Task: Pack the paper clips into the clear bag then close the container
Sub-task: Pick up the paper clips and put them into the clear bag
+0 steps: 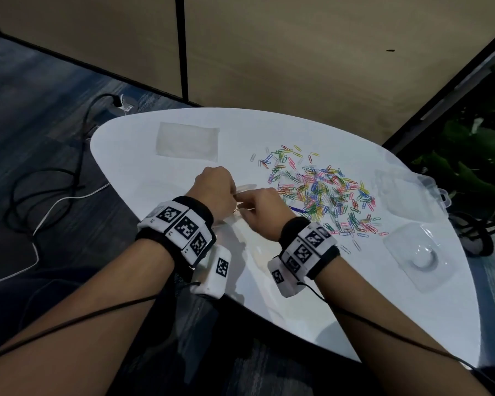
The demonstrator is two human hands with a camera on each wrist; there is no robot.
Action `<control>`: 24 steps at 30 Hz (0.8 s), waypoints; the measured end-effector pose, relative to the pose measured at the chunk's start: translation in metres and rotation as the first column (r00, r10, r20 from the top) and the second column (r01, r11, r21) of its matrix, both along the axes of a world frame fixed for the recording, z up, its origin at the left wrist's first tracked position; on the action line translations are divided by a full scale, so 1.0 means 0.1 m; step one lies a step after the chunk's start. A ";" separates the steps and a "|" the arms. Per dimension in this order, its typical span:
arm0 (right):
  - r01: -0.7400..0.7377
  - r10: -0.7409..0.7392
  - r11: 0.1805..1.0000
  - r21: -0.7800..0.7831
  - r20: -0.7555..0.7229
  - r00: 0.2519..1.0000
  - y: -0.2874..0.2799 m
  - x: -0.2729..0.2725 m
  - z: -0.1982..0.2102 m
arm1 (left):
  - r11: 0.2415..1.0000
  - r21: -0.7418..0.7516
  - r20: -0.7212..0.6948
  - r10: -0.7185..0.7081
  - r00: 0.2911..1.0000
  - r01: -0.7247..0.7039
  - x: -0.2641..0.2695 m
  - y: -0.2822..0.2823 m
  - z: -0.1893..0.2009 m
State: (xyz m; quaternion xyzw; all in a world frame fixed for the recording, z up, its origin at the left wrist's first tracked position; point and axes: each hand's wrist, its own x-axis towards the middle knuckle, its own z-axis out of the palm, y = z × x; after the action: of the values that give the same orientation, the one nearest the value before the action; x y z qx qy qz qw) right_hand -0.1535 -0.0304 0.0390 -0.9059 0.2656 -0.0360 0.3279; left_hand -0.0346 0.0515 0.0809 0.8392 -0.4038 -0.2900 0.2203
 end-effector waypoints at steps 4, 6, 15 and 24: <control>0.285 -0.349 0.920 0.268 0.236 0.907 -0.30 -0.21 0.03 | 1.000 0.008 0.009 0.001 1.000 -0.001 0.05 0.00 0.03; 0.292 -0.294 0.956 0.034 0.124 0.948 -0.51 -0.31 -0.12 | 1.000 0.014 0.012 0.002 1.000 -0.002 0.07 0.02 0.03; -0.265 -0.103 0.883 -0.386 -0.712 0.694 -0.69 -1.08 -0.85 | 0.999 0.035 0.039 -0.023 0.999 0.022 0.05 -0.01 0.00; -0.099 -0.147 0.881 -0.463 -0.467 0.872 -0.57 -1.06 -0.95 | 0.997 0.065 0.047 -0.035 0.998 0.032 -0.04 -0.05 0.00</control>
State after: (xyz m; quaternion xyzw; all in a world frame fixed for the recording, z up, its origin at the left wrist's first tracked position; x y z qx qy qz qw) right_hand -0.2593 -0.0869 -0.0561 -0.9337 0.3345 0.1263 0.0187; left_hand -0.0381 0.0469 0.0805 0.8458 -0.4134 -0.2861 0.1785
